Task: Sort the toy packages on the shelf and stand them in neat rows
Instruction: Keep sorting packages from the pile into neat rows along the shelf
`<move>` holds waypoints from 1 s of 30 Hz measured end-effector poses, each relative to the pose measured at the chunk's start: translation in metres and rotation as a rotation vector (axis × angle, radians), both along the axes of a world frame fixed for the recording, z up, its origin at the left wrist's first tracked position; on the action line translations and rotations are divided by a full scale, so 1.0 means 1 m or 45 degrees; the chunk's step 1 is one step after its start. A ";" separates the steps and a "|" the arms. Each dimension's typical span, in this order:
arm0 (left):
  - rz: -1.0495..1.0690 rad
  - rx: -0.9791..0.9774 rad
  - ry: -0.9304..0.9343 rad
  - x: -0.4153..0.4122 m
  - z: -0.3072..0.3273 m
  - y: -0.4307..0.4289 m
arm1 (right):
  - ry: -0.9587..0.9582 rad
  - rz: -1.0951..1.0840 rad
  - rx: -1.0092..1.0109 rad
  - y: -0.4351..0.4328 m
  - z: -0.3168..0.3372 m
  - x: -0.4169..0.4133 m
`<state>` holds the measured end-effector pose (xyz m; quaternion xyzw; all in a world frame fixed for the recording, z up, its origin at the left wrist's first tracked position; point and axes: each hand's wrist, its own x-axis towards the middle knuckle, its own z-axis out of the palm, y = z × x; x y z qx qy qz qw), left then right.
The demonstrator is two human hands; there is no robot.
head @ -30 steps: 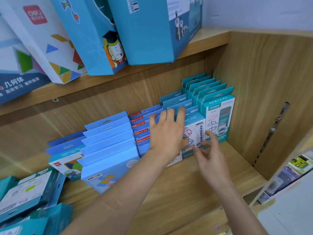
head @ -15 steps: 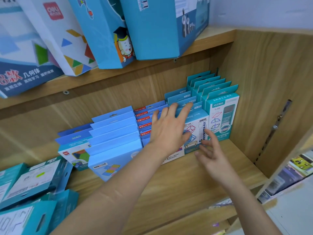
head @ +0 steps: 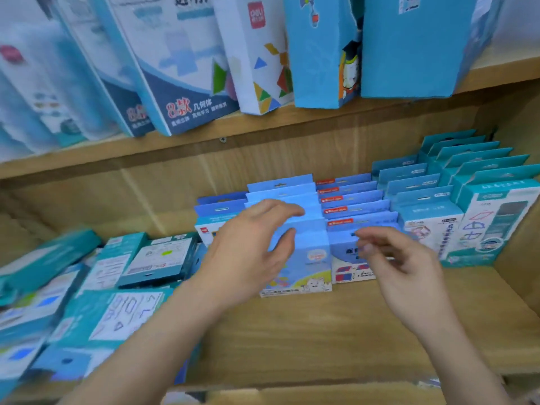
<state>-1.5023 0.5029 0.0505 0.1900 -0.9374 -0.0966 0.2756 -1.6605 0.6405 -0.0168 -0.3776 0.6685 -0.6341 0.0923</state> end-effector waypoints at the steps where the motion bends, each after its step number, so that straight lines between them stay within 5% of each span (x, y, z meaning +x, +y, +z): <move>1: 0.023 0.018 0.017 0.017 0.001 -0.004 | 0.004 0.063 0.005 -0.008 0.004 0.012; 9: 0.466 -0.016 0.051 0.168 0.002 -0.057 | 0.283 0.549 0.166 -0.087 0.033 0.119; 19: 1.003 0.002 -0.272 0.345 -0.015 -0.150 | 0.752 0.849 0.498 -0.197 0.040 0.258; 27: 1.026 -0.124 -0.650 0.377 -0.024 -0.212 | 0.843 0.947 0.684 -0.255 0.052 0.324; 30: 1.019 -0.308 -0.439 0.378 -0.010 -0.216 | 0.787 0.944 0.661 -0.265 0.054 0.332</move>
